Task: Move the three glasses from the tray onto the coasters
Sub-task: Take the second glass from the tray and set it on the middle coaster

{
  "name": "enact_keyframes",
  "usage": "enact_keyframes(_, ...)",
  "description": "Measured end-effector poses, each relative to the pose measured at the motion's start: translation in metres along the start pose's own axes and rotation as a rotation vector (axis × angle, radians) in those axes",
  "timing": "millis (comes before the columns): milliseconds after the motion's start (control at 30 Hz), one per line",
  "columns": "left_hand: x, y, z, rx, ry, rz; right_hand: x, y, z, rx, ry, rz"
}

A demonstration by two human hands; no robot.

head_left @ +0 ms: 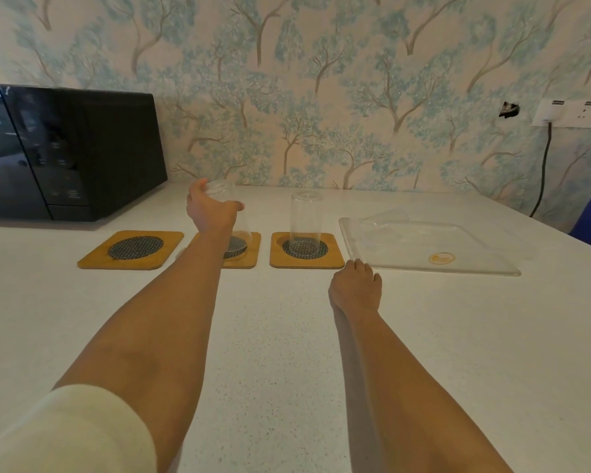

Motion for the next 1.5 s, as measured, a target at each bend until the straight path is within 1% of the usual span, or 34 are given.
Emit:
enact_keyframes(400,-0.011,-0.010,0.016,-0.009,-0.011,0.072,0.000,0.000,0.001,0.007,0.010,-0.040)
enact_keyframes(867,-0.024,-0.029,0.033,0.041,-0.024,0.099,0.001,-0.001,-0.001,0.009,0.012,-0.045)
enact_keyframes(1000,-0.026,-0.028,0.033,0.017,-0.027,0.132,0.002,-0.002,-0.001,0.010,0.011,-0.045)
enact_keyframes(1167,-0.030,-0.027,0.030,-0.061,-0.065,0.252,0.002,-0.001,-0.002,0.003,0.008,-0.039)
enact_keyframes(1367,-0.031,-0.033,0.025,-0.080,-0.094,0.273,0.003,-0.001,-0.003,-0.006,0.015,-0.027)
enact_keyframes(1433,-0.030,-0.038,0.020,-0.073,-0.085,0.276,0.003,-0.001,-0.003,-0.003,0.021,-0.026)
enact_keyframes(1500,-0.026,-0.044,0.014,-0.059,-0.041,0.293,0.004,-0.002,-0.003,-0.003,0.030,-0.018)
Point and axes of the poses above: each hand's wrist, its own z-axis towards the middle knuckle, its own x-axis out of the back of the hand, y = z × x, the point moved 8 cm from there along z, towards the middle knuckle, and after that the axes turned 1 degree about z, right-handed, at the moved point
